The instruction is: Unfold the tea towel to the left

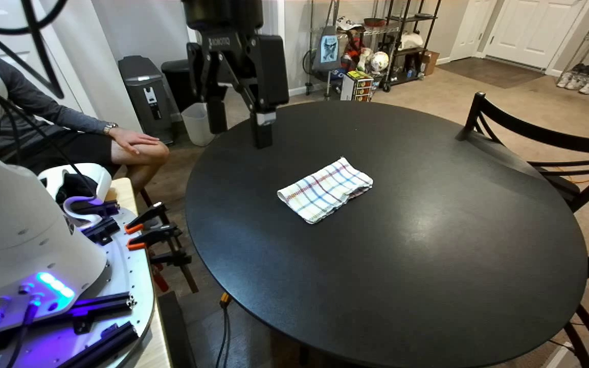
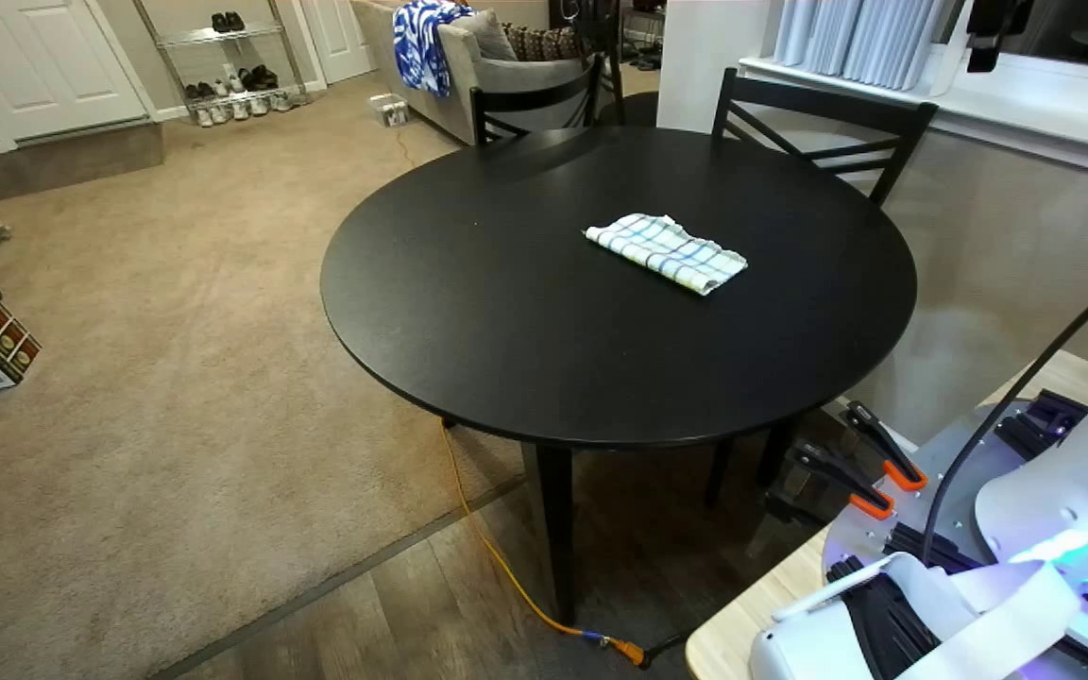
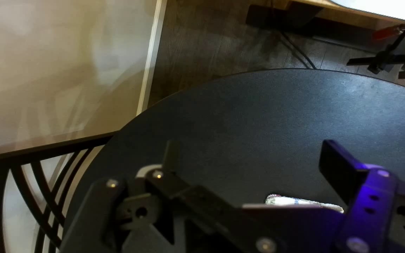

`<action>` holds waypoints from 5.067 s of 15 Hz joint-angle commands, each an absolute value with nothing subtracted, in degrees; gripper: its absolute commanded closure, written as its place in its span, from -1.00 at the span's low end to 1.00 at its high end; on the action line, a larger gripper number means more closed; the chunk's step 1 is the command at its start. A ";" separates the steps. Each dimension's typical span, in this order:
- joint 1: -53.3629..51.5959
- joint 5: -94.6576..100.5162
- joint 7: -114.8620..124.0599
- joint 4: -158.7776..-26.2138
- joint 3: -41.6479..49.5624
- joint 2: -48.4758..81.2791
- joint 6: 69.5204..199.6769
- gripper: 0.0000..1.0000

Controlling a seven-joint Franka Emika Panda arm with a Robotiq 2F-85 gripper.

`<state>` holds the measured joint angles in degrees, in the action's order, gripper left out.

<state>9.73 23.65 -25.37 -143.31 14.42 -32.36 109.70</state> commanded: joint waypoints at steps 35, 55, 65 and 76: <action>6.41 0.37 -28.39 -114.80 8.19 7.62 126.60 -1.00; 15.19 -13.70 -35.86 -99.33 -2.59 30.60 123.54 -1.00; 14.48 -11.57 -33.64 -93.28 -3.31 36.89 124.09 -1.00; 15.00 -11.96 -33.76 -90.23 -3.49 39.79 123.82 -1.00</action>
<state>14.25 -11.74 -33.78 -91.79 -2.99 38.16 124.23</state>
